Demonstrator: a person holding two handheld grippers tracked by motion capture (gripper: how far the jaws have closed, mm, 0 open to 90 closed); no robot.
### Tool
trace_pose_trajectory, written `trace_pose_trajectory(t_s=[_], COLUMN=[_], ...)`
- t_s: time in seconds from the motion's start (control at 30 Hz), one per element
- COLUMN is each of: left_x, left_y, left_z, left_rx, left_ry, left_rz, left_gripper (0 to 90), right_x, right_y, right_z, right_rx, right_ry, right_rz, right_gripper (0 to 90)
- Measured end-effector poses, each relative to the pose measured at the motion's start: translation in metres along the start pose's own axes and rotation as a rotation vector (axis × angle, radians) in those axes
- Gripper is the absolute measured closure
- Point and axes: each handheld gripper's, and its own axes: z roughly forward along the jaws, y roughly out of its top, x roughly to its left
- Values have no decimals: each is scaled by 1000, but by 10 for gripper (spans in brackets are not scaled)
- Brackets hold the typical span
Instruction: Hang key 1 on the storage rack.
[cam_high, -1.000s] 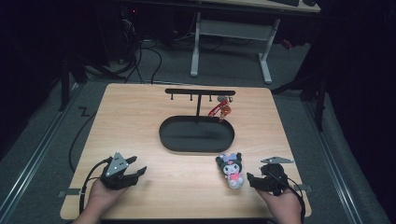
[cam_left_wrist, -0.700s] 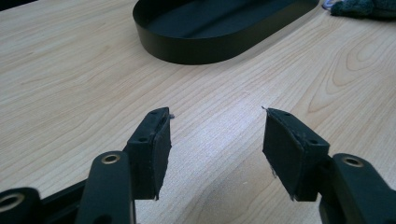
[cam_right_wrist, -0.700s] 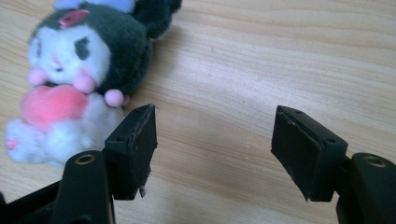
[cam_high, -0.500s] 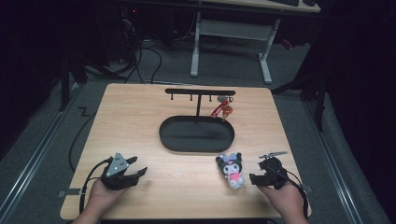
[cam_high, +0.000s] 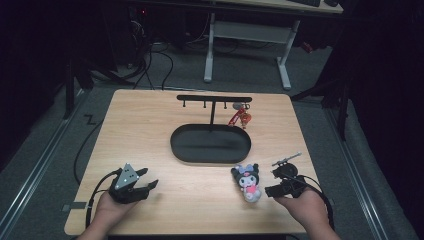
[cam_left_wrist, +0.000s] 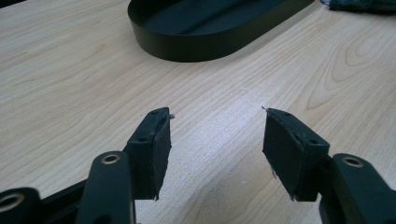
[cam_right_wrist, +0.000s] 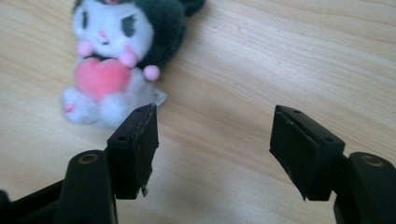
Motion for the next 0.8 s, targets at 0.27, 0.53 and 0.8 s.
trace_pose_trajectory(t_s=[0.27, 0.53, 0.8], left_x=[0, 0, 0], left_y=[1, 1, 1], left_z=[-1, -1, -1], left_rx=[-1, -6, -3], left_ry=[-4, -5, -7], left_rz=[10, 11, 15], left_gripper=[417, 416, 417], right_x=[16, 35, 46], right_y=[10, 17, 22], right_z=[-15, -8, 6], right_rx=[31, 68, 98], right_ry=[0, 17, 31], right_rz=[-35, -61, -61], right_gripper=[345, 276, 230])
